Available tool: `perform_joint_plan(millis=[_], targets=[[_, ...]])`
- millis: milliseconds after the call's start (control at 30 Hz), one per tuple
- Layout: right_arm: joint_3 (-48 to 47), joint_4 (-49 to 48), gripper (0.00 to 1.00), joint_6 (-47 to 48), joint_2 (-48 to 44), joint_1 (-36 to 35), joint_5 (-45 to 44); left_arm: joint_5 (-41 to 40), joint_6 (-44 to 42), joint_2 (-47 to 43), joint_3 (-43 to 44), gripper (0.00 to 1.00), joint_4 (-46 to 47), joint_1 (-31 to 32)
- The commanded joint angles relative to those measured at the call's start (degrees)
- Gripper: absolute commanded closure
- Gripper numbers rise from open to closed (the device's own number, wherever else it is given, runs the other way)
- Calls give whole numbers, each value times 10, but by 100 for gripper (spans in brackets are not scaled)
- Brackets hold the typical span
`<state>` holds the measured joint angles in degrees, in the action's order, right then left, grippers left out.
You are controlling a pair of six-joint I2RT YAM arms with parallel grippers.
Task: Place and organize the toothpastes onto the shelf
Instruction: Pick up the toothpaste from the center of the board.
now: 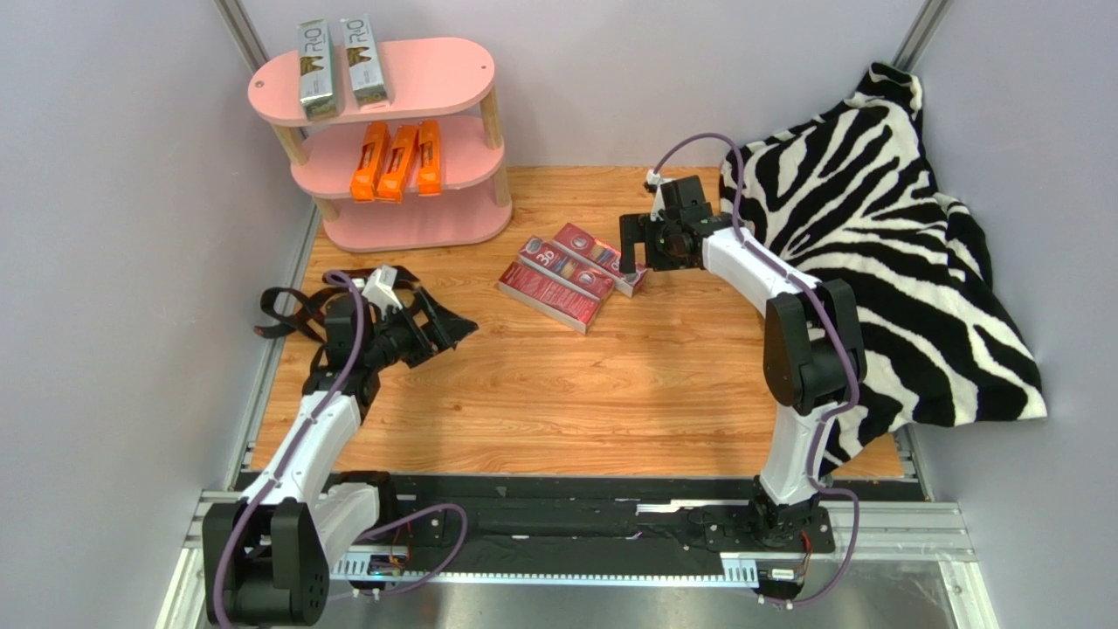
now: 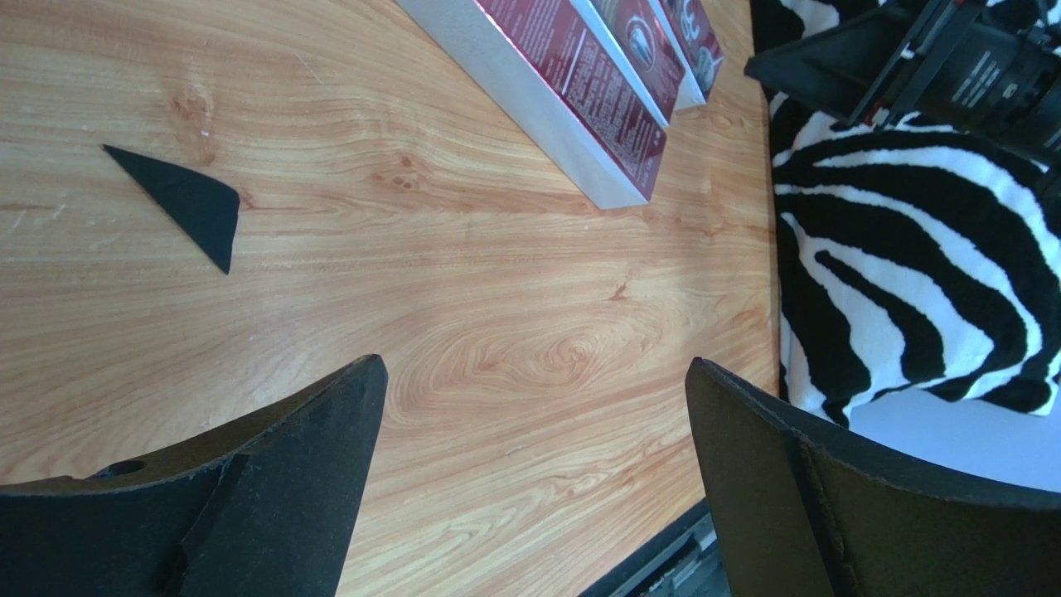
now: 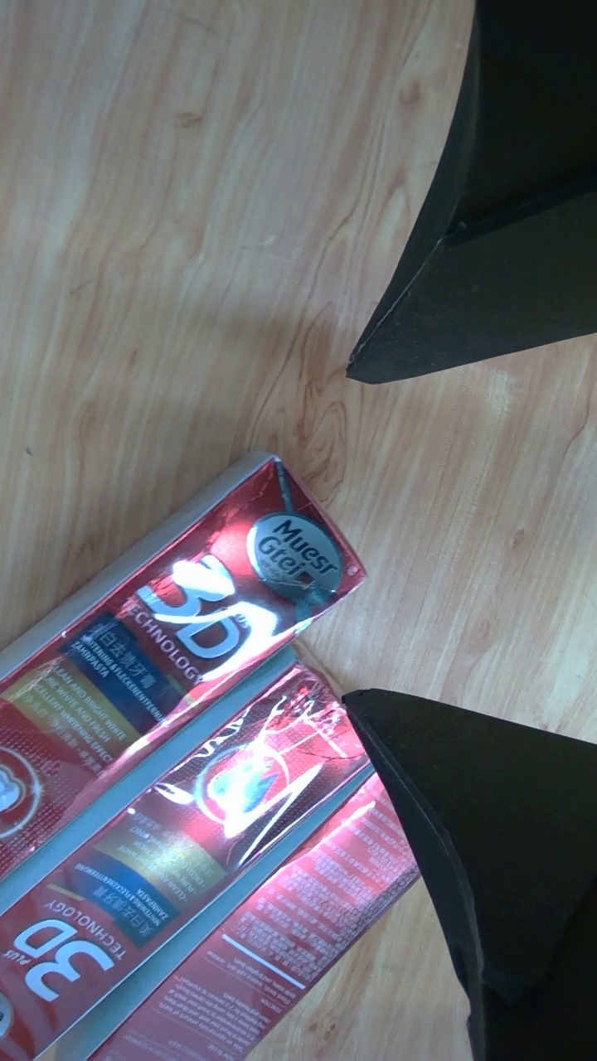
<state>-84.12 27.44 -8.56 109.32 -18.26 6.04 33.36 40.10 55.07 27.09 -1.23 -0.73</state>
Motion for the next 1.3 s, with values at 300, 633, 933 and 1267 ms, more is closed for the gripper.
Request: perform_joint_plan(millis=[300, 633, 933, 1267], targets=[[-126, -21, 1, 20, 110, -5, 80, 35, -20, 24, -5, 1, 40, 1], [-198, -11, 7, 22, 189, -24, 94, 40, -20, 20, -14, 1, 38, 2], [-147, 7, 39, -8, 181, -56, 4, 45, -14, 13, -28, 1, 42, 1], [32, -3, 46, -63, 62, -79, -60, 50, -11, -18, -38, 1, 27, 1]])
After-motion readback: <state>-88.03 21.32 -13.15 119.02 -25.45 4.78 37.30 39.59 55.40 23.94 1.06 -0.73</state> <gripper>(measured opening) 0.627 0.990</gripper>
